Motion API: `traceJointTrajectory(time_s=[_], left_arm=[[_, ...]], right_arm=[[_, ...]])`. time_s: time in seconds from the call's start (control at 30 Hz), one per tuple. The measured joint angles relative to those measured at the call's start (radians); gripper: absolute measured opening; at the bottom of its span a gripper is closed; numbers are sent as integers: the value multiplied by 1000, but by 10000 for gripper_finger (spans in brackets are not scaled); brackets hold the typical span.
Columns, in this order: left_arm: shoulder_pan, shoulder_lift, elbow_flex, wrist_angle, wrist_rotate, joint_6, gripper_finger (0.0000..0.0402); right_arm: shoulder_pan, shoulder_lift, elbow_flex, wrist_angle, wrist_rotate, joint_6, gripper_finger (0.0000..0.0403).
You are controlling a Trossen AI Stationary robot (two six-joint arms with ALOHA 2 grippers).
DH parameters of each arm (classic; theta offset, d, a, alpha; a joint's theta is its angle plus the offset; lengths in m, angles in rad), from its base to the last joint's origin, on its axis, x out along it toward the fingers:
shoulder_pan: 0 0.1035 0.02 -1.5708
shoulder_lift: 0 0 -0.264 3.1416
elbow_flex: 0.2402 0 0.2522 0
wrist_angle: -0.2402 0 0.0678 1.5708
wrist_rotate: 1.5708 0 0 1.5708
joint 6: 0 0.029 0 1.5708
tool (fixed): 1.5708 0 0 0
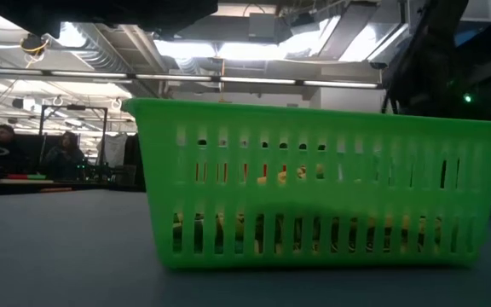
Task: Sort crayons
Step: Put the green crayon into the green bin
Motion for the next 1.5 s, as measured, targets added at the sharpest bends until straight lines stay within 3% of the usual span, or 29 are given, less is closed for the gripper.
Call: traceJointTrajectory(time_s=[0.37,0.6,0.77,0.93,1.0,1.3,1.4,1.5], left_arm=[[0,0,0,0,0,0,128],[0,0,0,-1,0,0,128],[1,0,0,0,0,0,128],[1,0,0,0,0,1,128],[1,0,0,-1,0,1,128],[1,0,0,-1,-4,1,128],[1,0,0,-1,-4,1,128],[1,0,0,-1,-4,1,128]], right_arm=[[91,-132,71,-29,-4,87,1],[94,-285,99,-43,187,100,1],[34,-438,151,38,309,-102,1],[-81,-523,154,255,318,-420,1],[-132,-524,154,338,316,-574,1],[-368,-435,152,650,259,-882,9],[-446,-390,152,653,232,-946,43],[-517,-345,151,657,126,-1041,95]])
